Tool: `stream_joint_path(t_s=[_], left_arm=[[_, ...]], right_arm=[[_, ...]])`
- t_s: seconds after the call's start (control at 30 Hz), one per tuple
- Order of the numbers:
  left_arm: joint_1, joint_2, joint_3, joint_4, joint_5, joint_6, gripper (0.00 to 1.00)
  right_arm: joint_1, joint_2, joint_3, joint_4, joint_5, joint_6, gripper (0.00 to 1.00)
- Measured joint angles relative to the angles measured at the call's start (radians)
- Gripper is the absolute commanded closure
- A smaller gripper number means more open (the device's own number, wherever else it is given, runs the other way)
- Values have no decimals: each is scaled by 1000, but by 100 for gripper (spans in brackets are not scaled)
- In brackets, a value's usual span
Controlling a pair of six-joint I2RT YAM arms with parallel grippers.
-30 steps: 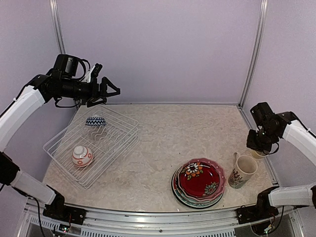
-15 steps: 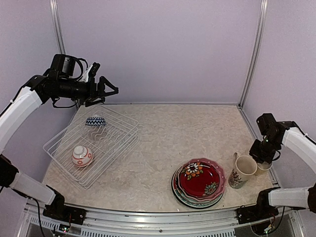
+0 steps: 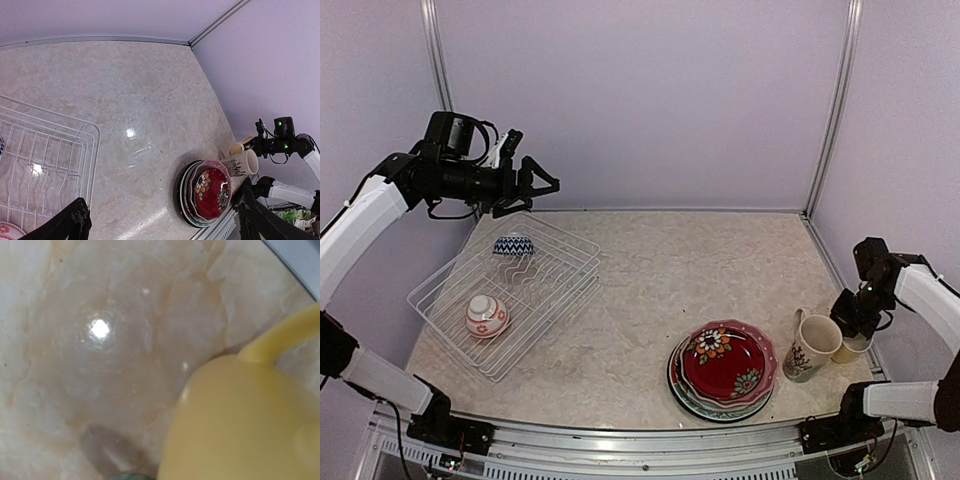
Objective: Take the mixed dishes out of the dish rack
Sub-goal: Place the cup at the corner of the board.
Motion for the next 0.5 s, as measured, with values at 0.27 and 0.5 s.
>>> stream_joint_path(t_s=[0.27,0.5], left_arm=[[11,13,-4,0,7,-1,1],[21,24,-4,0,12,-1,1]], right_arm=[[-8,5,2,33,-2,-53,68],[-8,2,35,22,4,-76,54]])
